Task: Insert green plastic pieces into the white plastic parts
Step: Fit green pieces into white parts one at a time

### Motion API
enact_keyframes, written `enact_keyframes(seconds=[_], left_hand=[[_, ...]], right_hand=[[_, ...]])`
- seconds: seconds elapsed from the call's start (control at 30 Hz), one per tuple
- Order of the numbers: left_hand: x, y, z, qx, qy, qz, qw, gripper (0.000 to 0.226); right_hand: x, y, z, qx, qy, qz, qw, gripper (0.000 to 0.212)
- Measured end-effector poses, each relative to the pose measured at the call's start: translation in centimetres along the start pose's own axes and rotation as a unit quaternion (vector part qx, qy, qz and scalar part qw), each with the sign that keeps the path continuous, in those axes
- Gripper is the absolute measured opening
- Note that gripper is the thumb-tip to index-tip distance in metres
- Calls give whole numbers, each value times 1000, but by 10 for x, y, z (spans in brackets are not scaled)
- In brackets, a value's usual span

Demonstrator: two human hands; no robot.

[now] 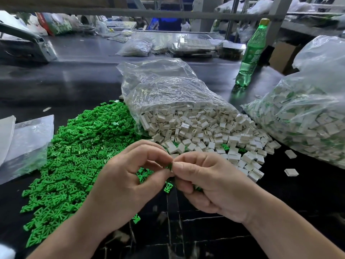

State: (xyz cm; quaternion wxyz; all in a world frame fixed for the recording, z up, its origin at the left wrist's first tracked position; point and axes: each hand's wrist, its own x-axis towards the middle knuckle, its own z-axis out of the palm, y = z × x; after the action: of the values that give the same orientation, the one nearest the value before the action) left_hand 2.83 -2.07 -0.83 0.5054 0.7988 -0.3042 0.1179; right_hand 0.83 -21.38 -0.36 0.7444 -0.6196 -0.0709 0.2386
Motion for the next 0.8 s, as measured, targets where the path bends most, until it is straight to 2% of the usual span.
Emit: enact_keyframes(seconds=[0.17,0.3,0.37,0.47,0.53,0.6,0.67,0.7,0.73,0.77,0.8], left_hand=[[0,5,-2,55,7,13,998,8],[-1,8,1,68,10,31,997,11],[-2,7,1,73,18,11,997,12],[-4,-1,-4,105,17,-43,993,18],[-6,-8,-5,165,-32,-56,984,25],[-7,-12,-1,251,-100,-44,962,39],[-8,-13,5,309,-131,-24,942,43],[-9,-14,7,327,-142,-14,934,39],[-10,-15,9,343,-151,-6,927,33],[-9,-16,10,358,-155,0,921,27],[-9,-18,11,369,-156,4,916,23]], right_hand=[[-1,1,-2,-11,-15,-19,1000,19],[3,5,-4,24,-15,-2,1000,15],[6,6,-9,97,-42,-15,994,9],[8,5,-26,289,-114,-86,946,10],[9,3,-34,347,-114,-106,925,20],[8,1,-38,340,-71,-101,932,27],[8,0,-38,228,33,-82,970,26],[8,1,-37,117,99,-71,986,22],[8,3,-36,-26,162,-63,984,16],[8,5,-35,-182,216,-57,958,11],[8,7,-35,-330,249,-49,909,11]])
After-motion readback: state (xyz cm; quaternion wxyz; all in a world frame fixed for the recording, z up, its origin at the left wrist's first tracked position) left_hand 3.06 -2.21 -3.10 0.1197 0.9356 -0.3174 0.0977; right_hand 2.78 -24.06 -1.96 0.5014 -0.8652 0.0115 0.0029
